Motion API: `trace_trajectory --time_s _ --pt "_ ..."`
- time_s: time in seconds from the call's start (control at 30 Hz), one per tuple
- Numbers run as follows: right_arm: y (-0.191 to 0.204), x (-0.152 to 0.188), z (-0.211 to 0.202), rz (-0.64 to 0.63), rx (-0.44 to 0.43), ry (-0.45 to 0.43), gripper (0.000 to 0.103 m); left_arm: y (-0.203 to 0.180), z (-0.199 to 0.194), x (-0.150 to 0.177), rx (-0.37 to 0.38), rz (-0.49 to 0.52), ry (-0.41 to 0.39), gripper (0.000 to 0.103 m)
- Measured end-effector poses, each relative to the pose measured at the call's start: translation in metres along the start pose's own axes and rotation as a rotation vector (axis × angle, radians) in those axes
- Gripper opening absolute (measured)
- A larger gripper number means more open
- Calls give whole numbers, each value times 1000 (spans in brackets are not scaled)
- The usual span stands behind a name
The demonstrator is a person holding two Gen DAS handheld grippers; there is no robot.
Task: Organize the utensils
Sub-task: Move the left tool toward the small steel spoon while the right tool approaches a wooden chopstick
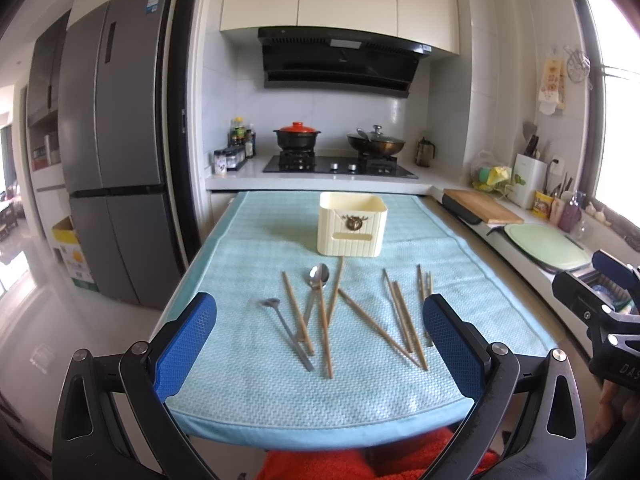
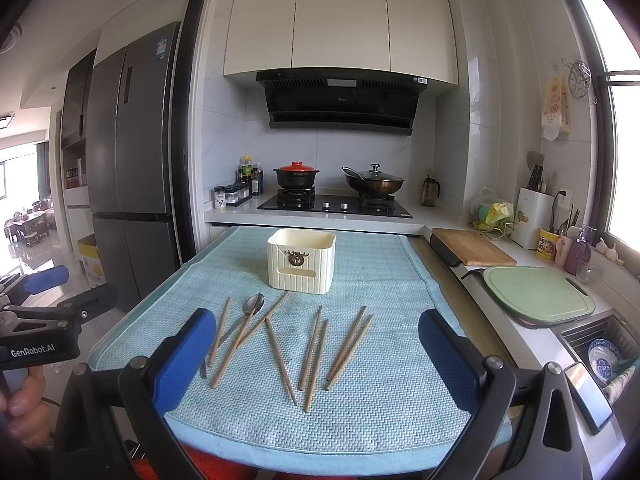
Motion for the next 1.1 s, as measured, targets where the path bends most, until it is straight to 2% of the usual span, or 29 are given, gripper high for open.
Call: trace_trajectory --time_s 0.2,0.37,0.57,0.73,0.8,0.97,1.1 --pt "-7 4 9 9 9 12 103 -2 12 -2 1 7 21 103" --pt "-12 6 24 13 18 37 103 -1 31 -2 13 5 69 103" --pt "-14 7 42 17 21 74 103 -10 54 4 56 41 137 103" --pt "-24 10 61 19 54 110 103 -22 76 16 109 95 236 103" --pt "-28 11 69 23 66 129 103 -24 82 19 109 107 257 103" --pt "-30 15 91 18 54 172 103 -12 101 22 62 73 297 103" --pt "-35 18 105 34 49 189 103 14 117 16 43 -23 303 103"
Point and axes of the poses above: each gripper's, at about its wrist camera, not at the fingertips, and z roughly the way its jaws point, y to its left, x to its underside, the point moved 4 cm from there along z, roughly the way its jaws point, and after that the axes turned 6 degrees about -z, right-handed, at the moved point
